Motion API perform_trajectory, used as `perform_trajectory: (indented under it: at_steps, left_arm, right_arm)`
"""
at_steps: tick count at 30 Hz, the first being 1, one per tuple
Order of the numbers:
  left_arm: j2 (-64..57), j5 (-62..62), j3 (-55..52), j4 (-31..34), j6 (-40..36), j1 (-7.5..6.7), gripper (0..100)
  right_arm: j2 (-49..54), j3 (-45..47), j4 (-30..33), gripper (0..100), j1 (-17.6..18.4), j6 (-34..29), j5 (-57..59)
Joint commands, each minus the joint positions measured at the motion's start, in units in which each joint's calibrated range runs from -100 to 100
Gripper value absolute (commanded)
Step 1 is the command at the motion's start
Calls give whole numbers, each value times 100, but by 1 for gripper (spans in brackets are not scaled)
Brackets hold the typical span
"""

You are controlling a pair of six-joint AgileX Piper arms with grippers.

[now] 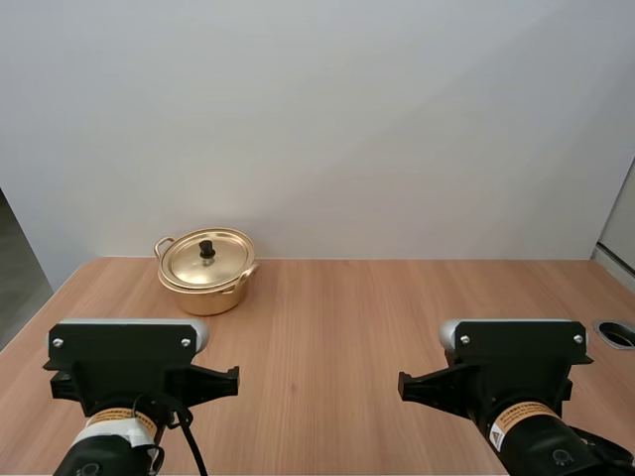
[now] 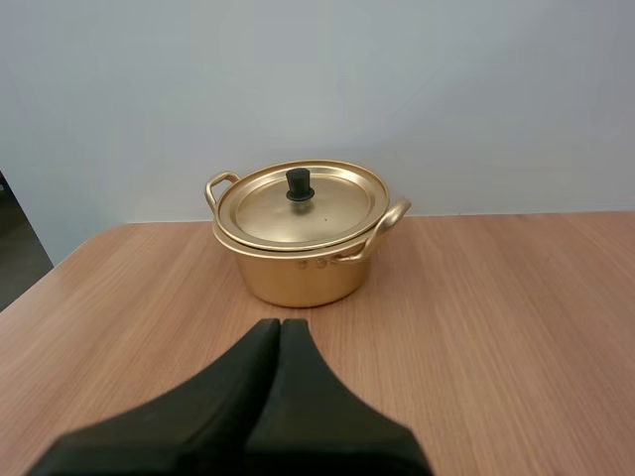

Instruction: Open the pot, put the car inside, and close it

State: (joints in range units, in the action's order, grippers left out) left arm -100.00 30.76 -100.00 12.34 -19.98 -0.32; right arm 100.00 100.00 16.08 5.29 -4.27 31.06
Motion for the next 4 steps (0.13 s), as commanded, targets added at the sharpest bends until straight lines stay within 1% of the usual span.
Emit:
perform_trajectory:
  at_steps: [1,4]
  left_arm:
    - [0,-4,0,8,-6,-4,0]
    - [0,-4,0,8,-6,-4,0]
  right_arm:
    - [-6,0,-980,0,-16,1239,-30]
    - [-6,0,-1342,0,-43,1567,-65]
